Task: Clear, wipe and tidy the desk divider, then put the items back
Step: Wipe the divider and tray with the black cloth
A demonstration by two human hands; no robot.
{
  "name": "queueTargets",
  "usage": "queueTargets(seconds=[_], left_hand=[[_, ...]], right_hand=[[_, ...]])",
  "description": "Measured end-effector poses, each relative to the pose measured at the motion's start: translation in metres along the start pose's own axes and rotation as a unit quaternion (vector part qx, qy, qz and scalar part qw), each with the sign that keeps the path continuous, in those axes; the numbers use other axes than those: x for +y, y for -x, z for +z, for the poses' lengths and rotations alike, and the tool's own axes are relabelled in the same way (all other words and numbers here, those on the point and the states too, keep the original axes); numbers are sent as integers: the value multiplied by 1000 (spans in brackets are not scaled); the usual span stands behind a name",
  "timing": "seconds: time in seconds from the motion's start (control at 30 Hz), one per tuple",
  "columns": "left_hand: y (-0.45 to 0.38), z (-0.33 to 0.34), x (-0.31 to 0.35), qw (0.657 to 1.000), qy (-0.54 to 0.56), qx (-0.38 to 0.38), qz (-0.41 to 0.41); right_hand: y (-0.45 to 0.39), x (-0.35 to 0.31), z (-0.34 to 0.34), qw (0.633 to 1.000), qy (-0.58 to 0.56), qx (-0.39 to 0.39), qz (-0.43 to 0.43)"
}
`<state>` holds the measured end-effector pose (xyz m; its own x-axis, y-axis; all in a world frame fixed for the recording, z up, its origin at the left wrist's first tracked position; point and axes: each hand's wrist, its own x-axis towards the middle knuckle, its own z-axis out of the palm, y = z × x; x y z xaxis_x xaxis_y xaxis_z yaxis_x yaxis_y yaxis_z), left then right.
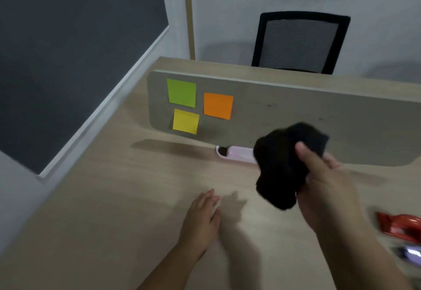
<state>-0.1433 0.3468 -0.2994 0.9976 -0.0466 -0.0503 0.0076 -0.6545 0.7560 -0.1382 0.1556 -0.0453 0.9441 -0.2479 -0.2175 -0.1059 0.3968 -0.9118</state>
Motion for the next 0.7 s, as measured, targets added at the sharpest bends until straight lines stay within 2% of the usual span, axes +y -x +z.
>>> queueTargets(seconds=[0.07,0.1,0.13,0.2,0.27,0.33,0.47,0.6,0.63,0.67,0.7], left_hand=[[-9,15,0,988,-149,-32,24],[-10,17,1,979,-199,-32,28],[-13,19,4,973,-226,-32,30],[-17,23,6,965,-260,-30,25],[-20,26,7,963,-268,-25,13],[-25,31,6,959,-281,-24,3],[-45,37,0,955,-297,5,-12],[-56,38,0,951,-307,15,-29],[-57,38,0,951,-306,17,-28],[-56,39,-1,951,-306,20,-30],[-56,40,-1,952,-304,21,-32]], right_hand=[[-20,-17,7,975,86,53,-196],[-35,-17,9,939,157,76,-297],[-55,-12,10,884,246,97,-385],[-105,2,10,743,426,127,-500],[-148,17,8,603,573,145,-536],[-186,36,2,519,652,113,-541],[-229,85,-22,426,679,72,-594],[-241,150,-91,309,752,-105,-573],[-242,155,-105,293,760,-128,-566],[-242,153,-111,292,757,-137,-568],[-242,143,-111,309,743,-129,-579]])
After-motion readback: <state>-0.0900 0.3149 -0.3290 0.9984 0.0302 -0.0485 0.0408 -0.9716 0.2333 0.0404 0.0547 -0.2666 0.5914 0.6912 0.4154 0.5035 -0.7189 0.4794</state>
